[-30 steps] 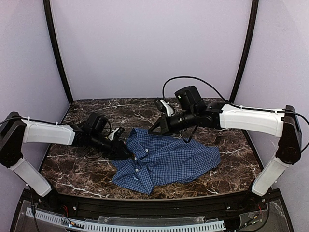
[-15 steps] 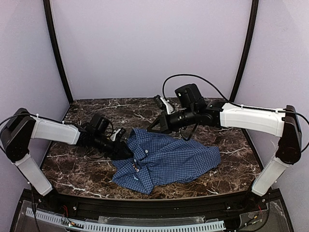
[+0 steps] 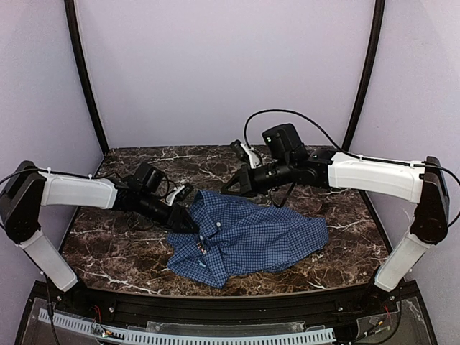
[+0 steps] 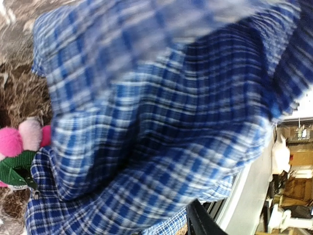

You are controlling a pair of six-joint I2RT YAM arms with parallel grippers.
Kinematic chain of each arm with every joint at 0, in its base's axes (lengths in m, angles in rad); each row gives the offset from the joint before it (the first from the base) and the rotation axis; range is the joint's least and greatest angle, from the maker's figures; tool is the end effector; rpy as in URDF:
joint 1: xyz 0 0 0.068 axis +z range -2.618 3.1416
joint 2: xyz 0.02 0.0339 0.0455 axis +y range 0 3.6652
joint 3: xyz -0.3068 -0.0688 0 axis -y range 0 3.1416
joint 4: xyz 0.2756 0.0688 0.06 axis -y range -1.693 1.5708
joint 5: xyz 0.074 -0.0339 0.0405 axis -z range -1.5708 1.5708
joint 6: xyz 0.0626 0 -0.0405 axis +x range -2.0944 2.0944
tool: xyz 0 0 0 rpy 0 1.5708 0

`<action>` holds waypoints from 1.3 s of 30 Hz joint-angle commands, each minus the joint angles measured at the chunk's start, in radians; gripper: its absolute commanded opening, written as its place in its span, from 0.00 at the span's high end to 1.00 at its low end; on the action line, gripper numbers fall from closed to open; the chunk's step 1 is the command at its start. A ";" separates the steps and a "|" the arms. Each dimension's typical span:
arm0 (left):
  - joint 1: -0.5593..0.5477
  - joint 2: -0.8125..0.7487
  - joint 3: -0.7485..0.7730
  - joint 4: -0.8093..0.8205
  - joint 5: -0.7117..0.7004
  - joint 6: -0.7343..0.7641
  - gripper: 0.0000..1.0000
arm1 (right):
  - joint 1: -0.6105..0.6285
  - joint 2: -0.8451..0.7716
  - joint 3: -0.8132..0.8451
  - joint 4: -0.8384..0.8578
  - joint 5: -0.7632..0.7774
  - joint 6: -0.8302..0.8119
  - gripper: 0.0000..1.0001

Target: Remove the brooch from the garment

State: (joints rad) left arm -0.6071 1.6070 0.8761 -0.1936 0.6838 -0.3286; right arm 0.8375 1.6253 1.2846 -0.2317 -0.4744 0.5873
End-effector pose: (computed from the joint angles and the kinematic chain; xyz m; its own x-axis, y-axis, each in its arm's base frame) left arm 0.2650 -0.2322 0.1830 -0.8641 0.2957 -0.4073 0.5027 0.5441 -0.6717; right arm 0.2636 0.3353 0.3141 -0.8104 -0.1632 -0.5626 -0.5632 0.4811 0.6718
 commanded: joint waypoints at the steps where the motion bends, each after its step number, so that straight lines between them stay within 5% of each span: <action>1: -0.033 -0.035 0.044 -0.123 0.004 0.119 0.66 | -0.008 -0.025 -0.008 0.039 0.002 0.020 1.00; 21: -0.123 -0.019 0.048 -0.173 -0.112 0.060 0.61 | -0.007 -0.070 -0.068 0.074 0.008 0.036 1.00; 39: -0.220 -0.069 0.087 -0.238 -0.331 0.574 0.57 | -0.007 -0.078 -0.090 0.090 0.000 0.047 1.00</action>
State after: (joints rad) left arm -0.8135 1.5921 0.9348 -0.3981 0.4385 0.1055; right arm 0.8368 1.5761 1.2110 -0.1780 -0.4709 0.6292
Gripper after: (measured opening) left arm 0.422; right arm 0.004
